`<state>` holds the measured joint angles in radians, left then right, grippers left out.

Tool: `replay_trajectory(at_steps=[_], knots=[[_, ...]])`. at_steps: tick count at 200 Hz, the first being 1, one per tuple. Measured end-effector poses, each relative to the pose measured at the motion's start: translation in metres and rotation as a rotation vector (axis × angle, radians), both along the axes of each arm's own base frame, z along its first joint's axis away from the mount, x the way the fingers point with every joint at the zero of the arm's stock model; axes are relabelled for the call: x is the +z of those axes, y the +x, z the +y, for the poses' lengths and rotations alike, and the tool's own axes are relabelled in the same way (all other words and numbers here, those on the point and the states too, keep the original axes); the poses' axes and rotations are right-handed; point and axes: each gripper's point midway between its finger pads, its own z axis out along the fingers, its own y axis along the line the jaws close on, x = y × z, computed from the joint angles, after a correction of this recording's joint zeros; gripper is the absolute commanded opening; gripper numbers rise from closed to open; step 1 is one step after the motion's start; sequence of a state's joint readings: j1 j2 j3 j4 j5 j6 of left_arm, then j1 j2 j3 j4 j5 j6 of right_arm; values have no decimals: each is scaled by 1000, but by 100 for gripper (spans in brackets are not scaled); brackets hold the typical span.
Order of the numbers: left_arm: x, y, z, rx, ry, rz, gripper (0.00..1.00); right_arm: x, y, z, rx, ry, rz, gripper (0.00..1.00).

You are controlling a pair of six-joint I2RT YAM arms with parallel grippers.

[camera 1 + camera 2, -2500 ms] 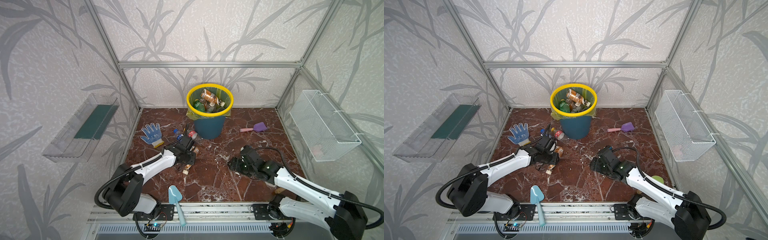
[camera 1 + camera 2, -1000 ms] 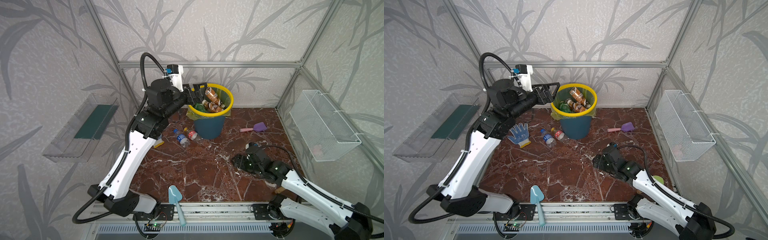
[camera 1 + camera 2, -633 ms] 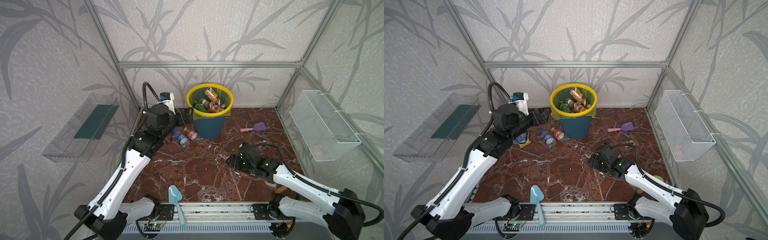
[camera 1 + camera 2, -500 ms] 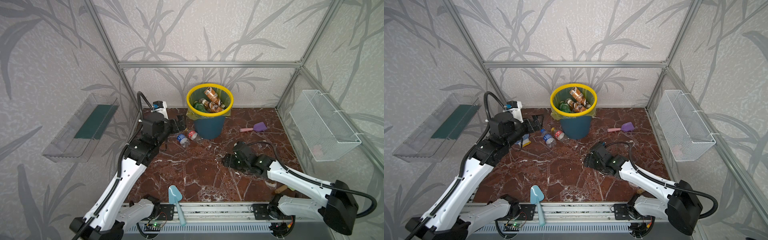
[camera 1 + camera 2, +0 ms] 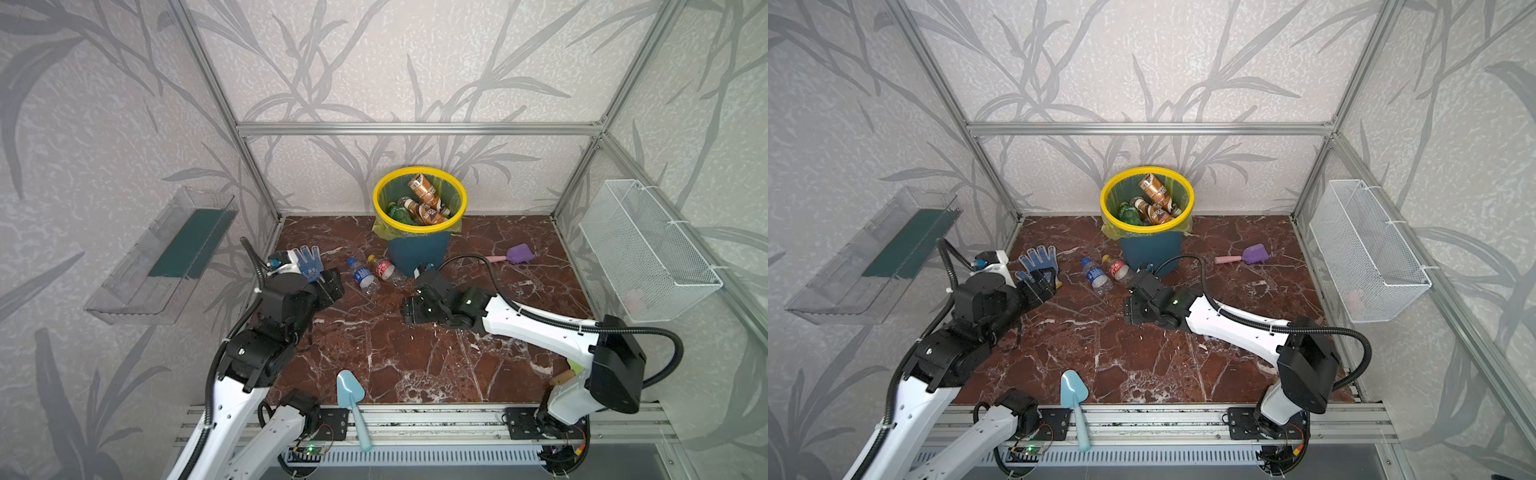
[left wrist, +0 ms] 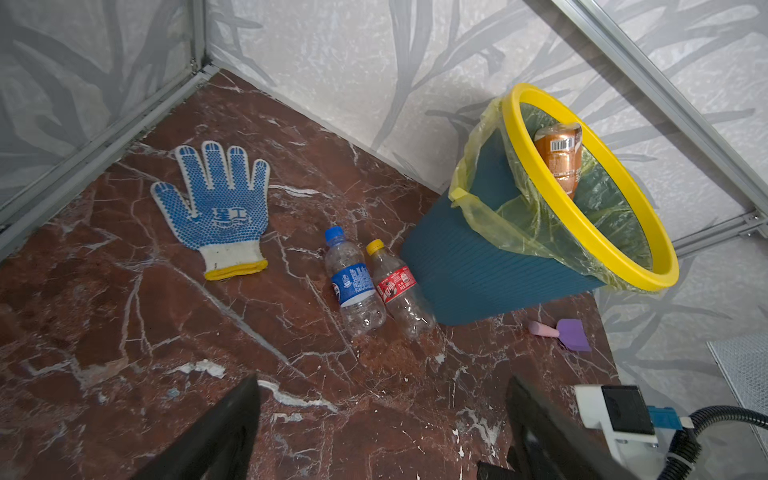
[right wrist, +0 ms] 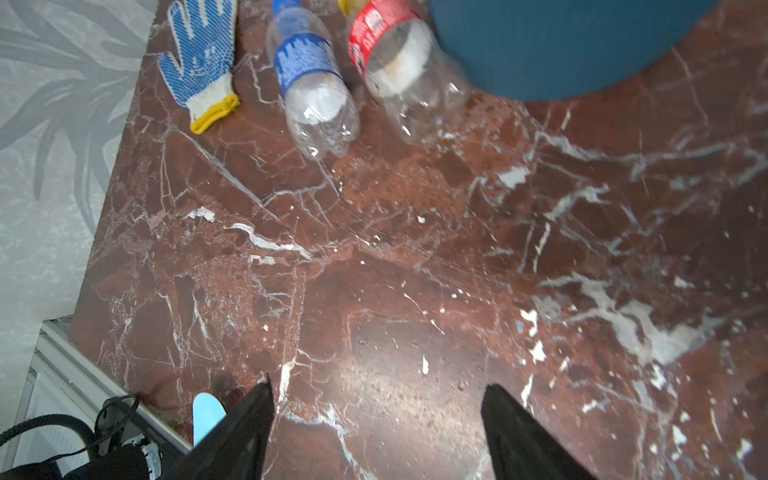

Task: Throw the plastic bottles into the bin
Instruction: 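Draw the left gripper back while the right gripper reaches toward the clear bottles, then lower the right gripper onto the blue-label clear bottle and close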

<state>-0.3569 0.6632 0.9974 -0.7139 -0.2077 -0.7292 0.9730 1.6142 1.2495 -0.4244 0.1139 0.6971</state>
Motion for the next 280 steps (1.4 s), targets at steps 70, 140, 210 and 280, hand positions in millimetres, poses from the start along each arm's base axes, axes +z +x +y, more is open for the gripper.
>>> replay_trajectory(at_steps=[70, 140, 210, 280], knots=[[-18, -36, 20, 85, -91, 10, 89, 0, 32, 66, 190, -99, -140, 76], [-39, -55, 26, 113, -135, 44, 88, -22, 52, 121, 290, -211, -241, 77], [-50, -68, 33, 133, -150, 48, 88, -44, 86, 146, 306, -310, -282, 81], [-57, -71, 35, 142, -143, 64, 88, -53, 129, 156, 290, -374, -311, 84]])
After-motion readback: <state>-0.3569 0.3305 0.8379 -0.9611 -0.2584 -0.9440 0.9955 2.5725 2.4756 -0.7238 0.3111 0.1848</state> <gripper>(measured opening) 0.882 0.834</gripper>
